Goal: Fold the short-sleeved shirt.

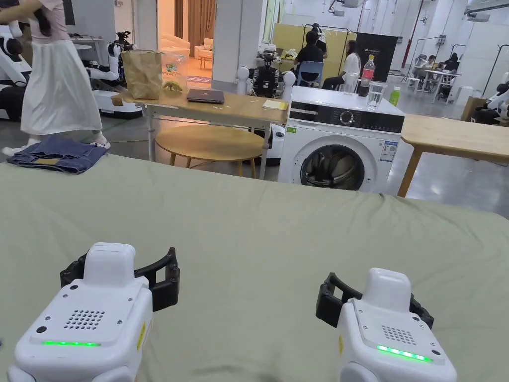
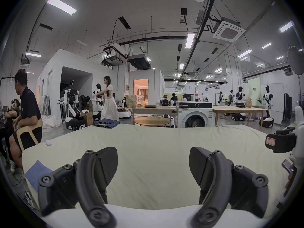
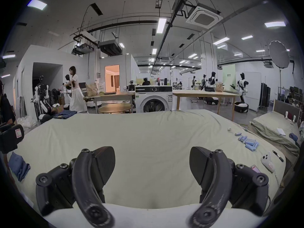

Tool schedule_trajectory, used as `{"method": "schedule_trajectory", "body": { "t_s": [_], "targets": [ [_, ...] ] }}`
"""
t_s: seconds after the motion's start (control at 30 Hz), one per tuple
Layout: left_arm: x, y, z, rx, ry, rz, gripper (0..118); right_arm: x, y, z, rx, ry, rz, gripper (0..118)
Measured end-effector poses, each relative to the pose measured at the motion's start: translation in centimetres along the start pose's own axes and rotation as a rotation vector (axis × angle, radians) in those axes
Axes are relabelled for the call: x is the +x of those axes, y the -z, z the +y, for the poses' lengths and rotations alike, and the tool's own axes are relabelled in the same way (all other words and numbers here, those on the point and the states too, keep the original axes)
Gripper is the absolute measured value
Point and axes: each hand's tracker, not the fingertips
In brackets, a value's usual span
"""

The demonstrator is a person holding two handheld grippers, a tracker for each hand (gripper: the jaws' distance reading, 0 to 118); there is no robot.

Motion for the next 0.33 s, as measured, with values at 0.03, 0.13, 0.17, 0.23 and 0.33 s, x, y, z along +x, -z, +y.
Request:
{"method": "schedule_trajectory", "body": {
  "t_s": [0.03,0.13,0.17,0.23,0.33],
  "targets": [
    [-0.02,-0.01,-0.05,-0.001,-0.002,-0.002,91,-0.01,0.02,-0.03,-0.003,-0.004,0.001,95],
    [-0.09,-0.01,-0.17,-0.008,-0.008,-0.006,90,0.18,0.22,-0.06,-0.021,0.007,0.023,95],
    [-0.15,0.02,-0.27,-0.01,-0.008,-0.007,91,0.22,0.43,0.05,-0.039,0.013,0.018,95],
    [-0.19,0.03,-0.32,-0.011,-0.009,-0.007,91,0.63,0.47,-0.02,-0.034,0.053,0.042,95],
    [-0.27,0.04,-0.35,-0.013,-0.009,-0.012,91,0.82,0.83,0.07,-0.049,0.055,0.005,95]
  ]
}}
